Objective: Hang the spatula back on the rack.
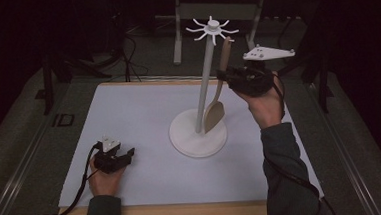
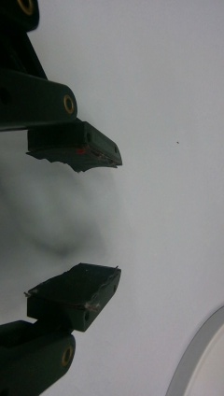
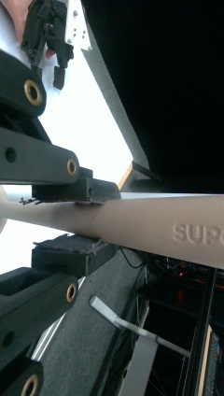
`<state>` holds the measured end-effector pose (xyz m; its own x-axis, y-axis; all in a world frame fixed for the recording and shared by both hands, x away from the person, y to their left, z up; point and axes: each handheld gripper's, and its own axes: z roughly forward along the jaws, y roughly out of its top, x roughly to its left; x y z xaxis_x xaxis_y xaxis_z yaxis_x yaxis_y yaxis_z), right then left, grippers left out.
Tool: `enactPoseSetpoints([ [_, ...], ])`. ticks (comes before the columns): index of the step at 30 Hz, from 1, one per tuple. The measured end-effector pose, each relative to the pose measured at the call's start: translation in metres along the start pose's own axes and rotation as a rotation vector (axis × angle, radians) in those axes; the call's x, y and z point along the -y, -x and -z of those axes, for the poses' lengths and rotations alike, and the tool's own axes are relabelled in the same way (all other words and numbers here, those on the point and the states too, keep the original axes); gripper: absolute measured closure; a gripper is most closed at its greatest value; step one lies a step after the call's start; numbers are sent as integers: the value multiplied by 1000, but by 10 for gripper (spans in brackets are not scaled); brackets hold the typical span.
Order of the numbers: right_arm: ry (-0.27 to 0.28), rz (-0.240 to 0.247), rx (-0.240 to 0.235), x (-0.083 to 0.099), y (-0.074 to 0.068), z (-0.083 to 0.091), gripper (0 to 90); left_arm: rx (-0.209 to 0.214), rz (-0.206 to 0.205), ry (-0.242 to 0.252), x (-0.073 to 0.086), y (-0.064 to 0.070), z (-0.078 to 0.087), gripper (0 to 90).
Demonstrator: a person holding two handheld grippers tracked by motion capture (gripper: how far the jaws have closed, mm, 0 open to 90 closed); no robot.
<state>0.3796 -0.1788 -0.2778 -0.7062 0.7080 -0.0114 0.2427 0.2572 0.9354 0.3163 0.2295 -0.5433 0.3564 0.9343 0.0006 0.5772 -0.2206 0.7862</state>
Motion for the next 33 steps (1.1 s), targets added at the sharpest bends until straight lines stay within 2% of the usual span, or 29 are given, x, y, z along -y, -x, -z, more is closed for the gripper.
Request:
enactPoseSetpoints([
  [4, 3, -7, -8, 1, 1, 0, 722, 0, 0, 0, 0, 0, 0, 404],
  [14, -5, 14, 18, 8, 2, 5, 563, -1, 2, 0, 0, 0, 0, 404],
  [21, -2, 4, 26, 14, 5, 11, 493, -1, 1, 0, 0, 0, 0, 403],
  [26, -2, -5, 38, 21, 8, 17, 463, -1, 1, 0, 0, 0, 0, 403],
  [32, -23, -24, 54, 37, 17, 24, 445, -1, 1, 0, 0, 0, 0, 403],
  [33, -32, -40, 58, 45, 21, 26, 442, -1, 2, 1, 0, 0, 0, 402],
])
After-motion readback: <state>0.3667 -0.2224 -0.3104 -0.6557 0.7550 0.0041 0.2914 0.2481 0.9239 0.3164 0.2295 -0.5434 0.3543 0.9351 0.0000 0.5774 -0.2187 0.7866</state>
